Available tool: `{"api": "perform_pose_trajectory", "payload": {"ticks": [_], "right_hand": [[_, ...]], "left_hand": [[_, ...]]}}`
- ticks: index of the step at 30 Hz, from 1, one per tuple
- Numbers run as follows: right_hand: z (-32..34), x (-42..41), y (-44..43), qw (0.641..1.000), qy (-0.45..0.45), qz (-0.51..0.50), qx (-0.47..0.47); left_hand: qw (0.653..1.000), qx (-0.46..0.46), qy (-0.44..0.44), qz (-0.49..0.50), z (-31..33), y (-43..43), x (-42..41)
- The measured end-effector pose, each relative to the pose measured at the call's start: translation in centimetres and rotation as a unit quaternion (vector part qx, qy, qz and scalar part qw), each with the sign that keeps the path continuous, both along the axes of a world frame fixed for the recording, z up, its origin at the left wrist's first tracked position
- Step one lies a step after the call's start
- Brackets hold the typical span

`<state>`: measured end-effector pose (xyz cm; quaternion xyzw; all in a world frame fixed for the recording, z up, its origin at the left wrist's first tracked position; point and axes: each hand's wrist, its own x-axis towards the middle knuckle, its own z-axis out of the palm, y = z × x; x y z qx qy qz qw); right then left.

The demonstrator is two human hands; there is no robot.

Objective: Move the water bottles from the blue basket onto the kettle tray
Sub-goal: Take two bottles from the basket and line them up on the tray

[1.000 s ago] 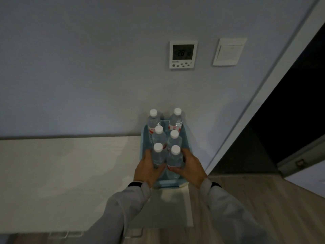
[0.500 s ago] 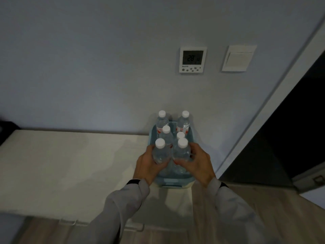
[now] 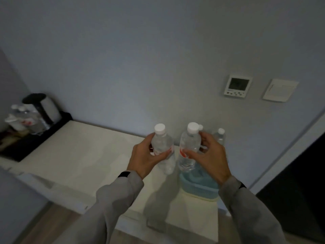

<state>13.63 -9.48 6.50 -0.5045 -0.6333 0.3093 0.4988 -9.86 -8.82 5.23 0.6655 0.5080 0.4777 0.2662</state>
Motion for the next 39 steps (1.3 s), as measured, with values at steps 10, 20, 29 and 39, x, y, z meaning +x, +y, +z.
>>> {"api": "perform_pose_trajectory", "payload": {"ticks": [10, 20, 29, 39], "right_hand": [[2.9, -22.4, -1.5, 0.997, -0.005, 0.066, 0.037], [2.7, -42.9, 1.9, 0.988, -0.009, 0.154, 0.016], [0.2, -59.7, 11.1, 0.979, 0.019, 0.204, -0.023], [0.5, -73.4, 17.3, 0.974, 0.031, 0.219, -0.053]], "left_hand": [[0.998, 0.028, 0.015, 0.055, 2.5, -5.4, -22.6], [0.990, 0.021, 0.020, 0.141, 3.5, -6.9, -43.0], [0.979, 0.002, 0.049, 0.196, 3.2, -0.8, -59.5], [0.977, -0.006, 0.042, 0.208, 3.2, 5.9, -73.7]]}}
